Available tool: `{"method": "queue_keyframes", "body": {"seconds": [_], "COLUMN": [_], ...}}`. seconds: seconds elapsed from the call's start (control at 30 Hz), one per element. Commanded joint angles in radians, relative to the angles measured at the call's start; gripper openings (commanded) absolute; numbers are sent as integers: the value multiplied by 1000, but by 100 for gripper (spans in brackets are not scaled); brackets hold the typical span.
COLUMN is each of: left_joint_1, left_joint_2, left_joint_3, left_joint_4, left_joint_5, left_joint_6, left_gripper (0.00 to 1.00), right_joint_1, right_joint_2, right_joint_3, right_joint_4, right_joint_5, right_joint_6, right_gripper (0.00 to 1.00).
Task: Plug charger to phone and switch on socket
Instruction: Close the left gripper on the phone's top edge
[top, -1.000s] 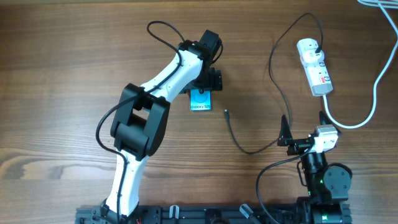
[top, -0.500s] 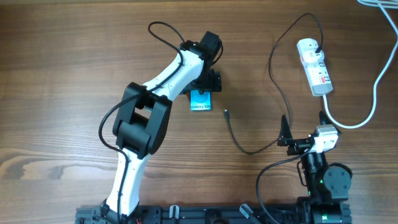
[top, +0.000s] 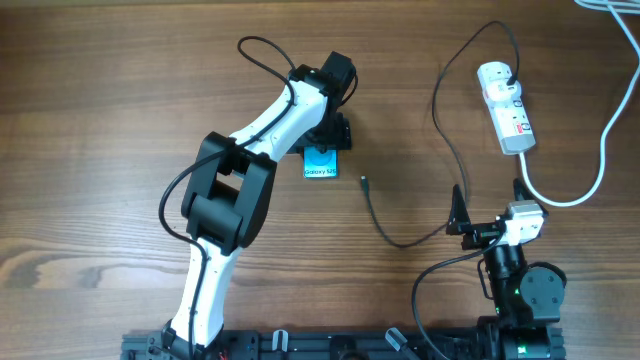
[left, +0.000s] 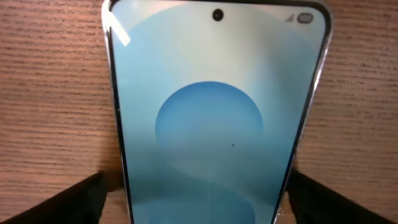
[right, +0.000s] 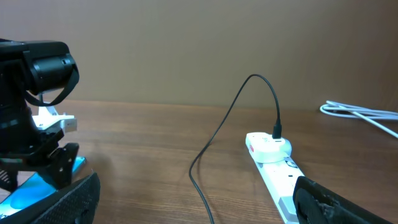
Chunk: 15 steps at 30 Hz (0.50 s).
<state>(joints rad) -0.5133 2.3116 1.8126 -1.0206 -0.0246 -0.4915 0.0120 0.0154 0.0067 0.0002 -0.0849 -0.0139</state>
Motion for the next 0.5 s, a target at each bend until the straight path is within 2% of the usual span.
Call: {"method": "queue_keyframes", "body": {"seconds": [0.0,0.1,0.2,0.23,0.47], "left_joint_1": [6,6,6,6,6], "left_joint_2": [59,59,60,60,56], "left_joint_3": [-14,-14,-14,-14,-13], "left_joint_4": [2,3,3,3,-5], "left_joint_5": [13,16,16,16,16], "left_joint_6": [-2,17,16,16,16], "left_gripper": [100,100,78,75,75], "right_joint_1": [5,5,5,5,5], "right_joint_2": [-4,-4,-4,-4,-4], "right_joint_3": [-2,-2,-2,-2,-2], "right_joint_4": [2,2,2,2,2], "right_joint_5": [10,10,10,10,10], "right_joint_6": [-10,-10,-10,-10,-10], "right_gripper": [100,100,100,100,100]}}
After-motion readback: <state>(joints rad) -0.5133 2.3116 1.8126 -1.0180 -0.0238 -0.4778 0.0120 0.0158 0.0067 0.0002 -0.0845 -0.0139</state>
